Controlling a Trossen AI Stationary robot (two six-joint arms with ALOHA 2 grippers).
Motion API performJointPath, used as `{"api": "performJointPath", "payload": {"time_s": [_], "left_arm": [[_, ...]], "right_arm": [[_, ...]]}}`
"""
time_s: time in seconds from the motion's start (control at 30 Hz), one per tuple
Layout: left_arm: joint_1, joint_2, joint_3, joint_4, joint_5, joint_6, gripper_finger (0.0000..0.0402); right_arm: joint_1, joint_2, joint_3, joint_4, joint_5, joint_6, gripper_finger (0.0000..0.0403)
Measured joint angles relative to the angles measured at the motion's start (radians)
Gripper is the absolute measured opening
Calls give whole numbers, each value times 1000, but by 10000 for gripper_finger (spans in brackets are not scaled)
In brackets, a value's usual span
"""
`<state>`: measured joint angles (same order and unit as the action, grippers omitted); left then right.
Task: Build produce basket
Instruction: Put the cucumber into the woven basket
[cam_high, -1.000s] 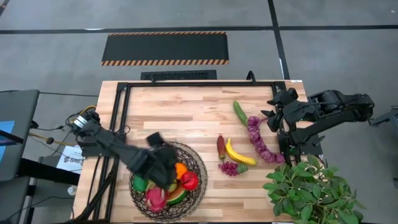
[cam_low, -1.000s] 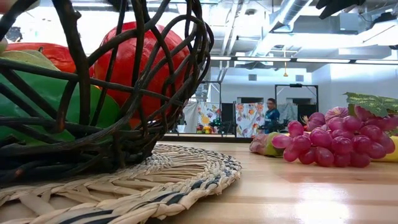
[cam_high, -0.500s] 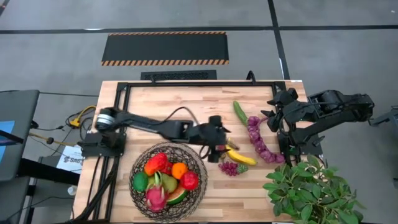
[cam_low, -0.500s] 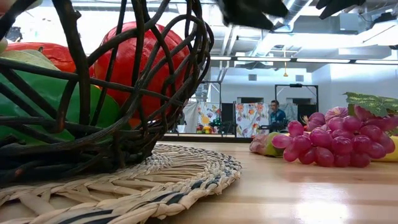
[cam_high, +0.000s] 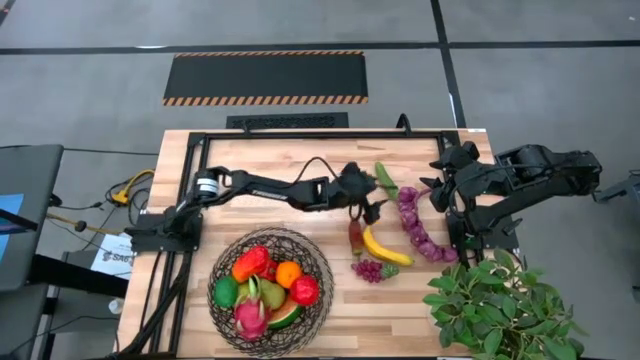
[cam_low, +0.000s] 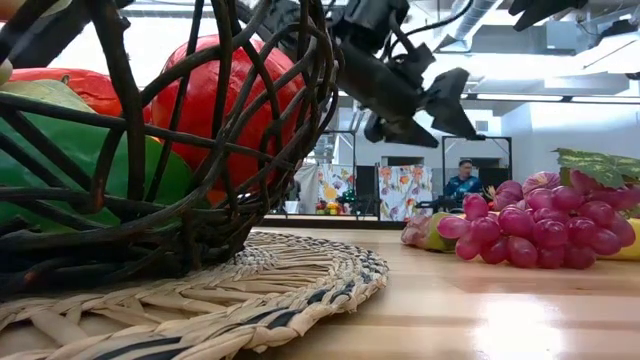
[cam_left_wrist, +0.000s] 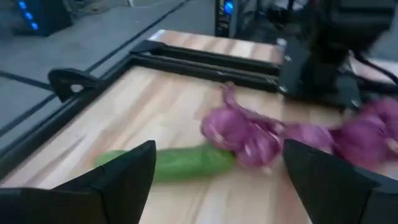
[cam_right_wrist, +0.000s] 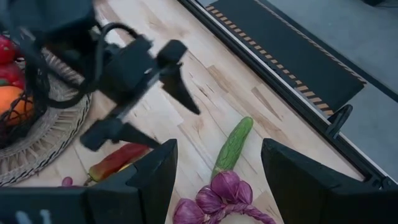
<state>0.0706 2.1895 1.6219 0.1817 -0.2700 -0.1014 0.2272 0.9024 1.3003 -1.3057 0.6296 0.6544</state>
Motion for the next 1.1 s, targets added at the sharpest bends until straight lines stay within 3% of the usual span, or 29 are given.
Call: {"api": "performJointPath", "payload": {"time_s": [0.27, 0.57, 0.8, 0.93, 1.1], "left_arm": [[65, 164, 267, -86, -32, -68, 334], [80, 415, 729, -551, -109, -195, 334], [100, 447, 713, -558, -89, -341, 334], [112, 451, 713, -654, -12, -418, 334], [112, 450, 713, -797, -4, -497, 334]], "right_arm": [[0, 0, 0, -2, 0, 0, 255], [0, 0, 0, -3, 0, 0, 255], [0, 1, 0, 1, -1, 5, 255], [0, 1, 0, 3, -1, 8, 255], [0, 1, 0, 9, -1, 11, 255]]}}
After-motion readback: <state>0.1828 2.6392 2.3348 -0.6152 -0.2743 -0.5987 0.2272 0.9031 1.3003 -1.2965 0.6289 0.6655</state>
